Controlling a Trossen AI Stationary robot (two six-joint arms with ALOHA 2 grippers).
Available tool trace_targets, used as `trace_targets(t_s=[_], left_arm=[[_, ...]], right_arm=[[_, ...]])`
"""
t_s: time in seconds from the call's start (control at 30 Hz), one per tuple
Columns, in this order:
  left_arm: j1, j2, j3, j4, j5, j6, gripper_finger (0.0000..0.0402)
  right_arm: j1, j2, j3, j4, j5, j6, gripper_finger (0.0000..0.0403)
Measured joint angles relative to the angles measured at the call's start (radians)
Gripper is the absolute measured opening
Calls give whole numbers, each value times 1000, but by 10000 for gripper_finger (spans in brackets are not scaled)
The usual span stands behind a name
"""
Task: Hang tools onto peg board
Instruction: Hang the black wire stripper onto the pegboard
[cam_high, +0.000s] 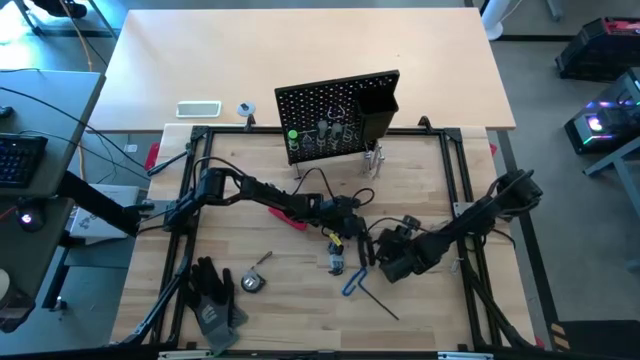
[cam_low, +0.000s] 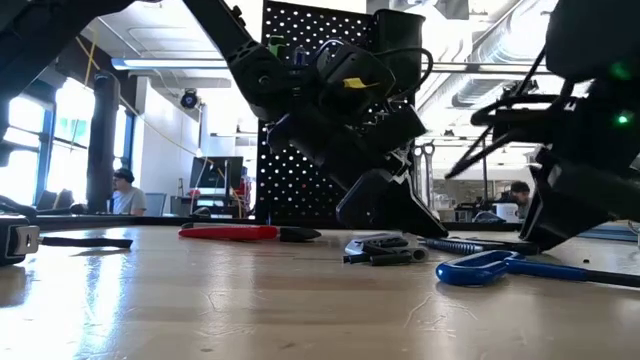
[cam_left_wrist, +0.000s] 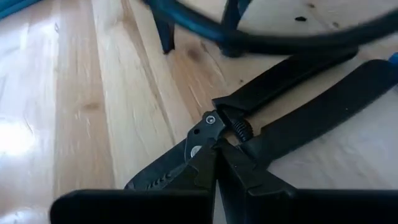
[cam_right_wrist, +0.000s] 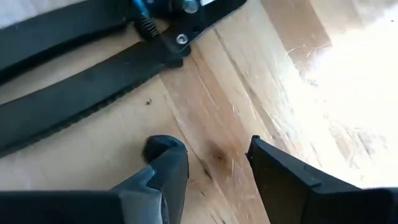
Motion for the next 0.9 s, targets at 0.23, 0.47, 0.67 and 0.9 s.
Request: trace_targets(t_s=[0.23, 0.47, 0.67, 0.9], left_arm=[[-9, -76, -8, -80, -60, -39, 3], [-53, -104, -7, -118, -106, 18, 3], [-77, -105, -7, -119, -196, 16, 3], [-53, -106, -5, -102, -126, 11, 3]], right_arm=[[1, -83, 0, 24, 30, -13, 165], [38, -90, 1, 247, -1, -269, 165], [43, -90, 2, 288, 31, -295, 172], [34, -52, 2, 413, 39, -344, 208]])
